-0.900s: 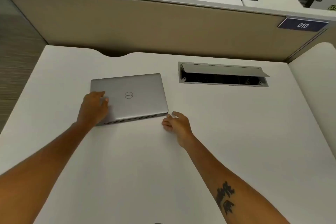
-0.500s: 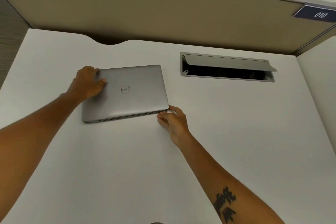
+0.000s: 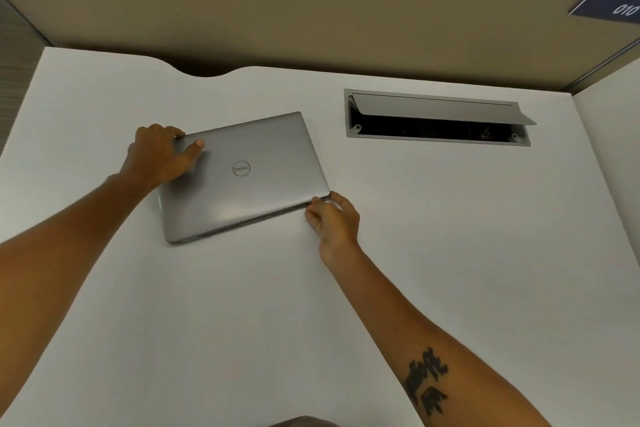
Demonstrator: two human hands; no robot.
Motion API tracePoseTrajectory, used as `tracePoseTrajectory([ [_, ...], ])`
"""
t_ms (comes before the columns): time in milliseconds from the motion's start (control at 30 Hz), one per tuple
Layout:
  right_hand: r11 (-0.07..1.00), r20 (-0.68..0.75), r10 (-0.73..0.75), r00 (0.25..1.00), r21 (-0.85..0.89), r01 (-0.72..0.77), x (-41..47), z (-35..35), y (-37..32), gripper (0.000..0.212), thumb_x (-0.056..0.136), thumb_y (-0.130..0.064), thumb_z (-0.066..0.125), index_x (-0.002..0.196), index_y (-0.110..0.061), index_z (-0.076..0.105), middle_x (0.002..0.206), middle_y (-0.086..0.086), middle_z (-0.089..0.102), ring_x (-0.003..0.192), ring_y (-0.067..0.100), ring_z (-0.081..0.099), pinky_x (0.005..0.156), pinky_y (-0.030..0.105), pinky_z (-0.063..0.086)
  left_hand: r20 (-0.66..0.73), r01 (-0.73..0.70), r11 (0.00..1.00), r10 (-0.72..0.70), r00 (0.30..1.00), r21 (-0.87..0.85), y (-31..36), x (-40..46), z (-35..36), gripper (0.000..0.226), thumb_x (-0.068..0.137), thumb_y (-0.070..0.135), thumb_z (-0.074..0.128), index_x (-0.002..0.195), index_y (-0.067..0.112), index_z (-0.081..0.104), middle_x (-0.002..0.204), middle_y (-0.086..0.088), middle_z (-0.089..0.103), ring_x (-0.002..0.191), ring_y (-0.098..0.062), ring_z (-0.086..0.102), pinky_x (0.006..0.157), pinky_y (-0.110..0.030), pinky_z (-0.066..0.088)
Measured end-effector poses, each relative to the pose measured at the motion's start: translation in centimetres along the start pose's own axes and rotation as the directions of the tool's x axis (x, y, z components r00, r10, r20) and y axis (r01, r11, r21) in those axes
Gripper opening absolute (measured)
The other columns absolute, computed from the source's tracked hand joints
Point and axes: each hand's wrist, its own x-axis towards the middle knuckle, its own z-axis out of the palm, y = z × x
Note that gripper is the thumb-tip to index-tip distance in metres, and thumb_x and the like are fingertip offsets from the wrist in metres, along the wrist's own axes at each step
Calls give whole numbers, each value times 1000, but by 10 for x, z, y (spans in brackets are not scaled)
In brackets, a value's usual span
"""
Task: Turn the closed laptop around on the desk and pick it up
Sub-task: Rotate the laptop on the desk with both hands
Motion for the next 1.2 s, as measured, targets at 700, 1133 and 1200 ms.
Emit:
tracePoseTrajectory([
  [700,968,168,-163,972,-164,191,32,10,-47,41,94,-2,80,133,-12,72,123,8,80,122,26,75,113,38,57,-119,11,987,-30,992,-162,-8,-155,54,86,92,80,36,108,5,74,101,-12,76,94,-36,72,85,-50,55],
  [1133,894,326,-151,933,-357,270,5,-18,-18,56,92,-9,86,139,-22,60,134,-2,71,136,21,66,121,47,52,-2,-66,980,66,998,-188,16,-125,53,68,101,63,54,139,8,65,134,-17,66,124,-39,64,103,-53,54],
  [1200,877,327,-161,931,-386,287,-3,-25,-8,52,94,-10,85,138,-23,60,131,-4,71,134,19,66,118,42,55,33,-57,980,64,997,-191,27,-111,48,75,97,70,48,139,10,64,135,-18,64,128,-40,61,106,-56,54],
])
